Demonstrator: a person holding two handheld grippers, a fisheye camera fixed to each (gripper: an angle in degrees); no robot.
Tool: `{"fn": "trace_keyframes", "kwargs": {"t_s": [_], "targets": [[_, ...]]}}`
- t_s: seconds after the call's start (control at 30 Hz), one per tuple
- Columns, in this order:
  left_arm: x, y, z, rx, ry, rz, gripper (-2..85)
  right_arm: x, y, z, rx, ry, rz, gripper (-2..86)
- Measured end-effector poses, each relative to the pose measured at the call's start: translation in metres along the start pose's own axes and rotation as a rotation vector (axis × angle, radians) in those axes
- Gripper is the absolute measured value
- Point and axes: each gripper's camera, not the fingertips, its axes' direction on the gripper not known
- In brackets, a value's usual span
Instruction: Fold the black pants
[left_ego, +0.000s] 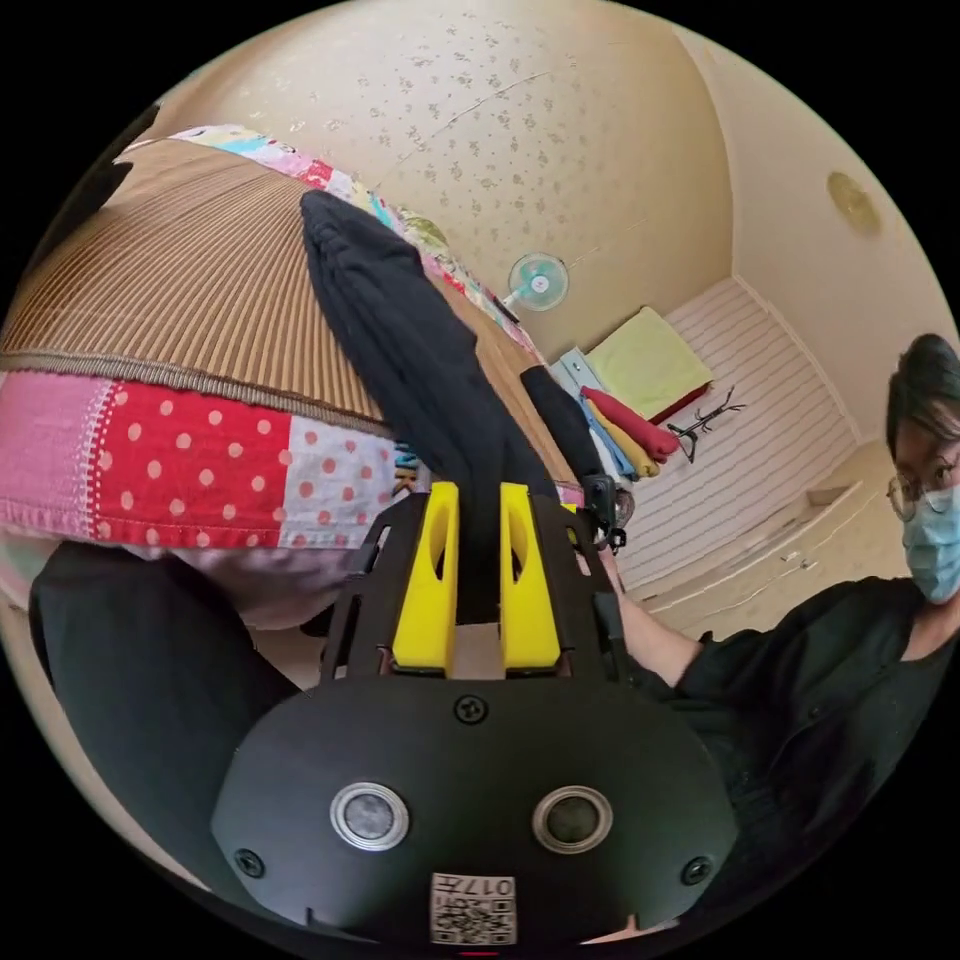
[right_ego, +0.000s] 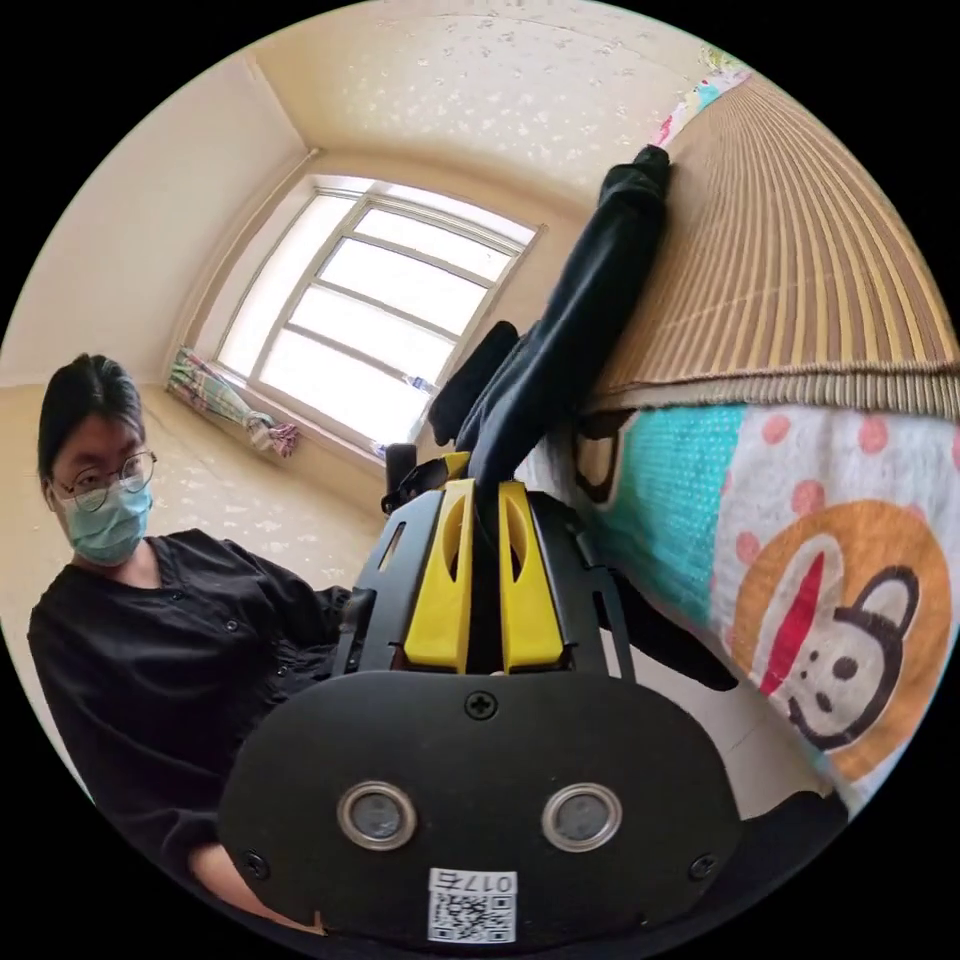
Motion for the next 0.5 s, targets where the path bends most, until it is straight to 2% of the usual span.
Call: {"fn": "trace_keyframes", "kwargs": {"t_s": [0.13, 0.3, 0.5], "targets": [[0.061, -0.009, -0.032, 0.040, 0.152, 0.148, 6.4, -0.100, 0.000, -0.014, 0.019, -0.083, -0.265, 2.3], [0.187, -0.045, -0.081, 0.105, 0.287, 0.466, 6.4, -0.238, -0.018, -0.027, 0.053, -0.163, -0.589, 2.4], [0.301, -0.087, -0.112, 0.192, 0.470, 0.723, 6.4, -0.406, -0.045, -0.052, 0.122, -0.069, -0.991, 2.8]]}}
